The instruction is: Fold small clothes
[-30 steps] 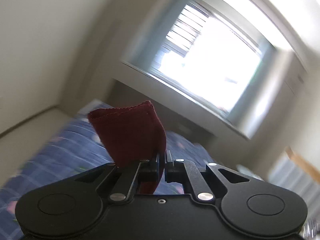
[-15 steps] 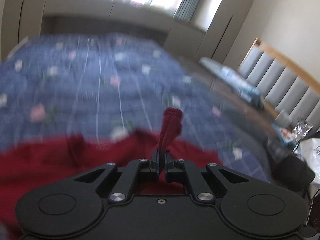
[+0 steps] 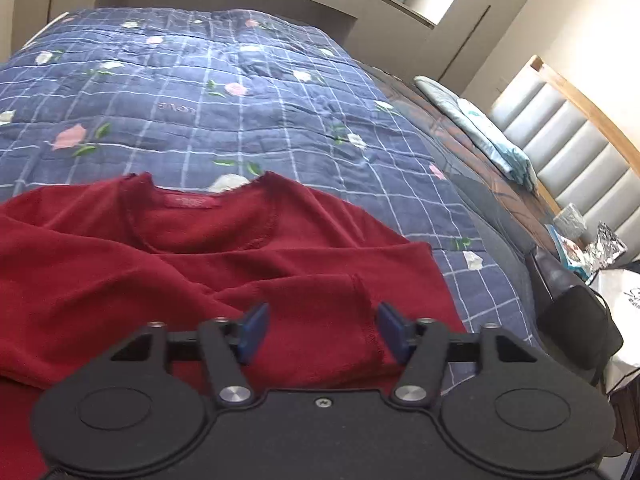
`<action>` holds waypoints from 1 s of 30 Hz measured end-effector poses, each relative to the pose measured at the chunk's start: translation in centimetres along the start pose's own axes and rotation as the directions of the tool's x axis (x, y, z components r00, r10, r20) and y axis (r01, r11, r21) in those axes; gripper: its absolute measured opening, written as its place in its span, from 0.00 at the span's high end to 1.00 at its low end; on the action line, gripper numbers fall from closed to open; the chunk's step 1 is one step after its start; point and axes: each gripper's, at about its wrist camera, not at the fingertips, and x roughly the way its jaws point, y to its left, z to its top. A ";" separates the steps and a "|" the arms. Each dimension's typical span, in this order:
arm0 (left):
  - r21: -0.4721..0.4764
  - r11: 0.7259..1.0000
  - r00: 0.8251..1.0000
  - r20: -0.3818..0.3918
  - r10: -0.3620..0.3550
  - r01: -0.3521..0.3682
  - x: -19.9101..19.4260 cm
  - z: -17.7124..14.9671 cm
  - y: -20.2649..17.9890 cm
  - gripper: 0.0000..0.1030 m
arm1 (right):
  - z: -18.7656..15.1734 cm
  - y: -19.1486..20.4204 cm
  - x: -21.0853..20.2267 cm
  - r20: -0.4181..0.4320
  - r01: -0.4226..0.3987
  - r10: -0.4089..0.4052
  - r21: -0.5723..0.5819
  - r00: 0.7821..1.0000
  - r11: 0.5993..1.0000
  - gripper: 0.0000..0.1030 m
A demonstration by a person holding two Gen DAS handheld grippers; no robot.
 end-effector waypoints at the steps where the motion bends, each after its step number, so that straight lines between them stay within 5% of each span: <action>1: -0.005 1.000 1.000 0.004 0.012 -0.012 -0.5 0.1 0.3 0.26 | 0.2 0.4 0.1 0.002 -0.008 0.008 -0.004 1.000 1.000 0.00; 6: -0.014 0.991 0.991 0.027 0.130 -0.130 -3.1 -0.6 2.8 0.08 | 1.9 3.4 0.8 0.032 -0.061 0.063 -0.053 0.998 0.997 0.00; 11: -0.001 0.955 0.955 0.010 0.297 -0.297 -5.8 -1.9 7.0 0.05 | 4.2 6.9 2.2 0.057 -0.096 0.104 -0.125 0.993 0.987 0.00; 16: 0.137 0.878 0.886 -0.010 0.464 -0.459 -7.4 -3.8 11.2 0.06 | 7.3 9.1 4.1 0.079 -0.113 0.126 -0.153 0.989 0.982 0.00; 23: 0.268 0.816 0.850 0.020 0.527 -0.512 -7.7 -4.6 16.1 0.18 | 11.6 9.8 6.9 0.111 -0.098 0.109 -0.098 0.988 0.990 0.05; 26: 0.302 0.809 0.856 0.049 0.515 -0.504 -7.3 -4.1 17.6 0.21 | 12.6 9.8 8.1 0.097 -0.117 0.123 -0.068 0.988 0.991 0.12; 30: 0.363 0.817 0.887 0.066 0.456 -0.448 -6.5 -3.4 18.8 0.25 | 13.0 10.3 9.4 0.060 -0.120 0.125 -0.074 0.990 0.990 0.17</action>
